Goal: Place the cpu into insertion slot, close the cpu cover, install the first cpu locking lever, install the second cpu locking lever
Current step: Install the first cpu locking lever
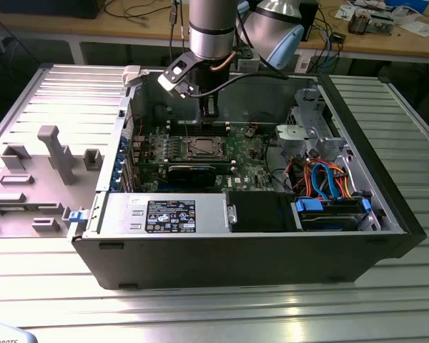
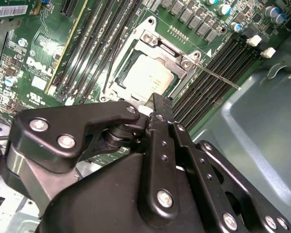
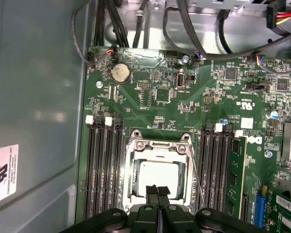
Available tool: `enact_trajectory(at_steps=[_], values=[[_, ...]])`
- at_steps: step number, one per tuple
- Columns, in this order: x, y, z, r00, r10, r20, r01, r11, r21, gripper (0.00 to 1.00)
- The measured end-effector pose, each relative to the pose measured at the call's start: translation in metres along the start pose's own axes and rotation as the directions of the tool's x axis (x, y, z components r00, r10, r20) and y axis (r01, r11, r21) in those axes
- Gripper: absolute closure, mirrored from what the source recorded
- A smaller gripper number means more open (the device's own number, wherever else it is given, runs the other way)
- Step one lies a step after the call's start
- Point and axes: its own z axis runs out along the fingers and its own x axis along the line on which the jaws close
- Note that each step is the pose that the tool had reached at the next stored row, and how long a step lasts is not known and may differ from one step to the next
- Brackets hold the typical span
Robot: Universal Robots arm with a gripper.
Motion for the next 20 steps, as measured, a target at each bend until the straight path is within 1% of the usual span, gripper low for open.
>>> enact_trajectory(at_steps=[1,3,5,8,10,17,18,19,20], values=[[0.0,0.0,0.0,0.9998,-0.02,-0.0001,0.02,0.9998,0.0003,0.89],[0.0,0.0,0.0,0.999,-0.044,-0.0003,0.044,0.999,0.0006,0.89],[0.0,0.0,0.0,0.9971,-0.077,-0.0005,0.077,0.9971,0.0011,0.89],[0.0,0.0,0.0,0.9912,-0.132,-0.0009,0.132,0.9912,0.002,0.89],[0.0,0.0,0.0,0.9884,-0.152,-0.001,0.152,0.9884,0.0022,0.89],[0.0,0.0,0.0,0.9878,-0.155,-0.0011,0.155,0.9878,0.0022,0.89],[0.0,0.0,-0.001,0.9877,-0.157,-0.0011,0.157,0.9877,0.0023,0.89],[0.0,0.0,-0.0046,0.9876,-0.157,-0.0011,0.157,0.9876,0.0023,0.89],[0.0001,0.0,-0.006,0.9874,-0.158,-0.0012,0.158,0.9874,0.0023,0.89]])
